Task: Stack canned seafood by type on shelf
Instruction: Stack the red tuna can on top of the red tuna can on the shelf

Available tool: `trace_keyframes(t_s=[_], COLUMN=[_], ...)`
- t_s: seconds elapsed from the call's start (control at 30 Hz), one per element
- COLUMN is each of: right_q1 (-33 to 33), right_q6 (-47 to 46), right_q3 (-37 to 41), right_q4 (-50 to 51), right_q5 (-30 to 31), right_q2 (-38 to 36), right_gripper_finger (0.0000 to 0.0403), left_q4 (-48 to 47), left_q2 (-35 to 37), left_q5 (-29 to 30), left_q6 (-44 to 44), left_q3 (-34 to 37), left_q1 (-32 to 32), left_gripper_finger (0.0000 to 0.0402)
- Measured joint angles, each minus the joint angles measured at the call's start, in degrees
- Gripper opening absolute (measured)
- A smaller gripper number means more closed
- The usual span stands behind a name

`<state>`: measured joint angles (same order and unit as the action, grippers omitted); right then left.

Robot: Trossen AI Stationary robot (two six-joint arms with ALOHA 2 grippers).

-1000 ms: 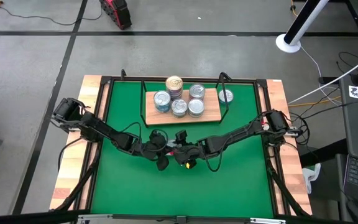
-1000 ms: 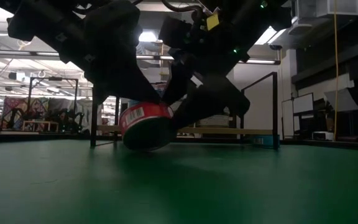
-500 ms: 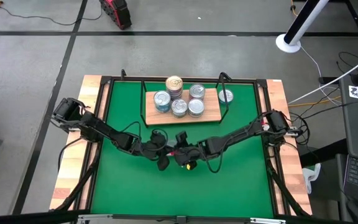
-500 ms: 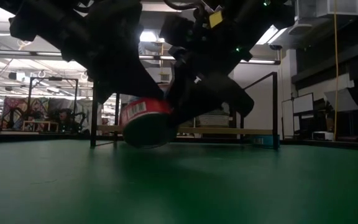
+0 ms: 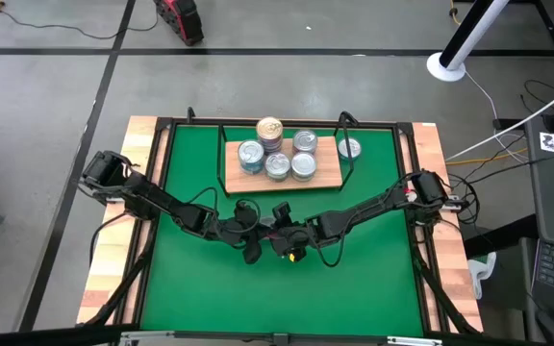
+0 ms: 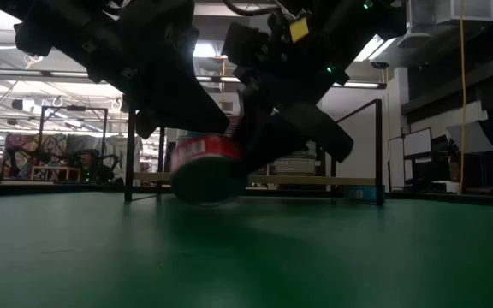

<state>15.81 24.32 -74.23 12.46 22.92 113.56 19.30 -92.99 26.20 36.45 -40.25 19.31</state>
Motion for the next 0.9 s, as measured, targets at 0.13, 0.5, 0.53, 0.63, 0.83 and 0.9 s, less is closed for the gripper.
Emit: trace_keyframes(t_s=[0.13,0.5,0.53,0.63,0.83,0.9], right_q1=[0.0,0.0,0.0,0.0,-0.2,-0.8], right_q6=[-0.7,-2.1,-2.1,-2.1,-1.6,-0.4], right_q3=[-1.5,-7.1,-7.7,-9.7,-12.7,-12.9], right_q4=[5.9,21.9,23.6,28.5,35.8,37.2], right_q5=[0.5,1.3,2.1,4.8,17.5,24.0], right_q2=[-0.4,-5.3,-6.0,-8.1,-12.3,-13.5], right_gripper_finger=[0.0130,0.0132,0.0132,0.0133,0.0133,0.0133], left_q4=[-0.1,-3.3,-4.7,-8.9,-14.6,-15.3], left_q2=[1.8,15.8,17.2,21.0,25.5,26.1], left_q5=[-0.4,-0.2,-0.1,0.5,2.3,2.9], left_q6=[-4.7,-18.7,-19.4,-21.1,-22.7,-23.5], left_q3=[0.0,0.0,0.0,0.0,0.0,0.0], left_q1=[0.1,0.1,0.1,0.1,0.0,0.0], left_gripper_finger=[0.0100,0.0141,0.0141,0.0141,0.0141,0.0141])
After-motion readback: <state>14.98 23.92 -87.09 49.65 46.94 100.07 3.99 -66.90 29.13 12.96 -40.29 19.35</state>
